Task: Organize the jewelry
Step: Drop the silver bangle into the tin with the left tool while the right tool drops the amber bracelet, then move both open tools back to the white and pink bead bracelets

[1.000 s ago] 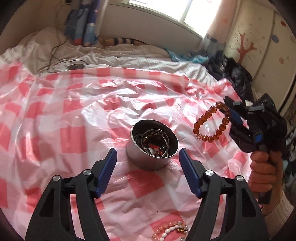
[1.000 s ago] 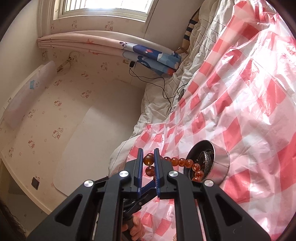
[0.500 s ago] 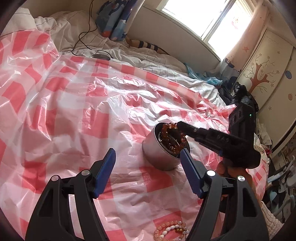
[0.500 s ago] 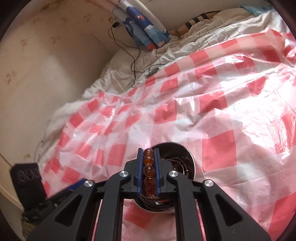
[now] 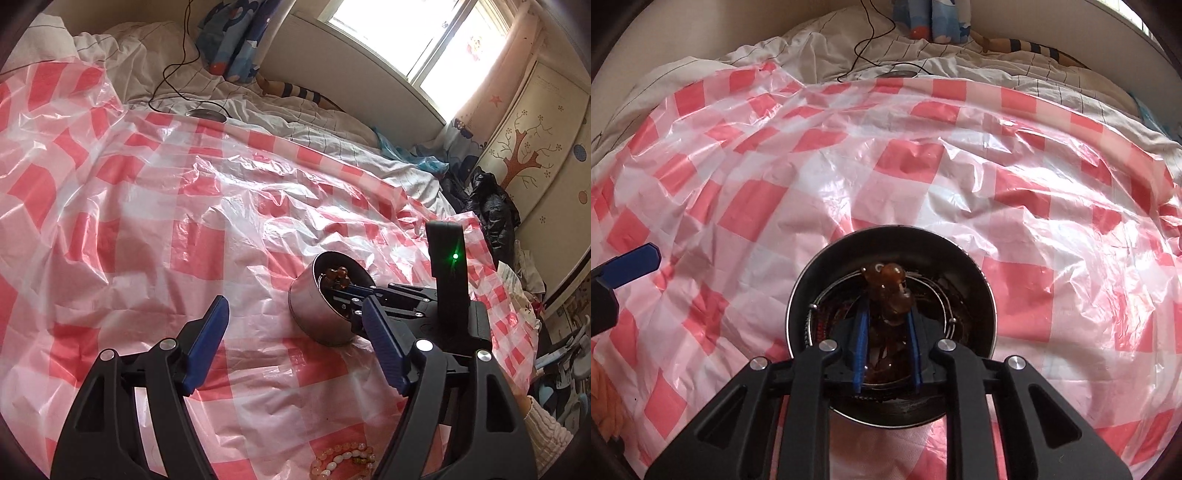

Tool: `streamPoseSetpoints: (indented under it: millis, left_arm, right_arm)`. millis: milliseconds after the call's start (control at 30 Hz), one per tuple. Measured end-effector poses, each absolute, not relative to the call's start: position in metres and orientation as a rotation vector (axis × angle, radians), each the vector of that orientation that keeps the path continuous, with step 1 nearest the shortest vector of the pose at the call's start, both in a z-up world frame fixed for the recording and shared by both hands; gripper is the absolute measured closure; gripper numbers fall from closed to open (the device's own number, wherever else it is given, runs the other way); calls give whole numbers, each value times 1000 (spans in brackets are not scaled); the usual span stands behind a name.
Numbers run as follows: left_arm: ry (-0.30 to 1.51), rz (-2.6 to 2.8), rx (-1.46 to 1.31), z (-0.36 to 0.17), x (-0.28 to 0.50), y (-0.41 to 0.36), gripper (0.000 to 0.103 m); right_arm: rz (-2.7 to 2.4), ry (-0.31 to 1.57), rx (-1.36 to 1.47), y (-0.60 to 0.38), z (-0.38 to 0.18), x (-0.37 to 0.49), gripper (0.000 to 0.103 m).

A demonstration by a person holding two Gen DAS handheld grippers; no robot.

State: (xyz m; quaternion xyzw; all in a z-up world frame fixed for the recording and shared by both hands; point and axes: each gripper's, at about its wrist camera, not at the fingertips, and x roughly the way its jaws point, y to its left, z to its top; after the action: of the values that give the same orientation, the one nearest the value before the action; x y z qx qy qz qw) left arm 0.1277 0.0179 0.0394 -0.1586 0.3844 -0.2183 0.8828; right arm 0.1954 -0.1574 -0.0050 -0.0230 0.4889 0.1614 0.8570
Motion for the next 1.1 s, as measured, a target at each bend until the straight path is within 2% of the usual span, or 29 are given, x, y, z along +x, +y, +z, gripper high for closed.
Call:
streamPoseSetpoints:
  millis: [67,200,233,300,400,567,767,900,967,1100]
  left_arm:
    - [797,-451,-328,40,127,19,32]
    - [785,-447,-345,43,127,24,31]
    - [783,-447,-347,43,127,25,30]
    - [788,-449,-348,43,127,24,30]
    - [799,-468,-312,41,124,17,30]
    - [747,-438,-84,45,100,-16,27]
    - [662,-313,91,50,56,-31,10]
    - [668,-271,120,49,40,-31,9]
    - [662,-256,144,48,37,-33,8]
    - [675,-221,148,43,41,-33,8]
  right_arm:
    - [337,1025,-15,-164,3,192,68]
    - [298,938,36,-186,33,167,57]
    - [287,916,49,-192,41,159,51]
    - [257,871,63,-202,52,136,47]
    - [202,805,79,-214,61,96,34]
    - [173,738,124,-218,50,39,27]
    - [105,700,203,-227,35,19,27]
    - [53,656,240,-234,37,18,25]
    - [37,642,250,-234,38,15,18]
    - [25,642,240,-231,34,16,16]
